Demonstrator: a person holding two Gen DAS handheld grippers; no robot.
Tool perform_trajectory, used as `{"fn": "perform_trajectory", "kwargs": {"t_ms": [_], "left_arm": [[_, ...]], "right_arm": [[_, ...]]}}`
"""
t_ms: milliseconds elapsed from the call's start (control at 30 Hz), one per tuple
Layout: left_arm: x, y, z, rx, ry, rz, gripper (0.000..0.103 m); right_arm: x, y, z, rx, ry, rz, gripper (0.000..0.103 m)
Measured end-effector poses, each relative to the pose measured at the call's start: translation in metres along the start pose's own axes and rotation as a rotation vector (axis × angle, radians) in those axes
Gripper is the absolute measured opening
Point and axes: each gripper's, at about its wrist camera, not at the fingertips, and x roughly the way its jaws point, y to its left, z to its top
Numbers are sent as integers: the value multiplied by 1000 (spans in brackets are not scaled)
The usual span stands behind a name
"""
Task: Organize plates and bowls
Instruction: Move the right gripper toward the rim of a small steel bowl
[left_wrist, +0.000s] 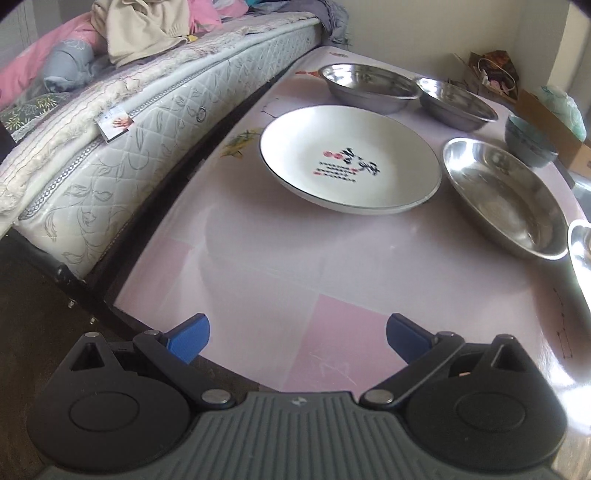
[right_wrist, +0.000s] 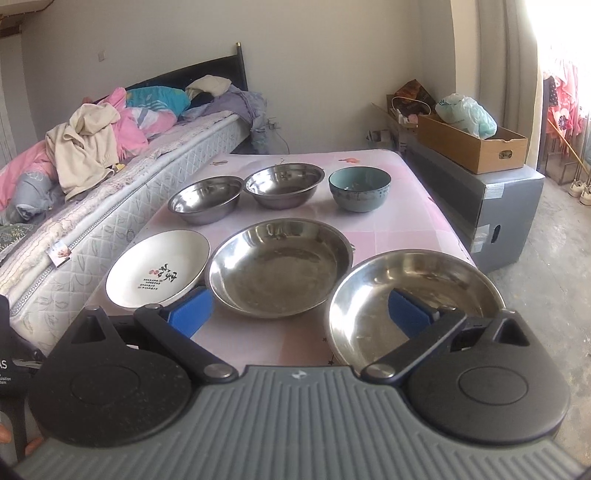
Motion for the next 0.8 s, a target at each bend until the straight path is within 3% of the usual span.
{"fn": "perform_trajectory", "kwargs": {"t_ms": [200,467,800], "left_arm": [[1,26,24,-35,-43,24,102],[6,45,62,-140,-99,-19,102],[7,30,128,-82,-265,-43,102]], "right_arm": [[19,-1,24,-19,-13,32,102],[33,-25,77,-83,-141,115,102],[88,-37,125,1,-112,223,102]]}}
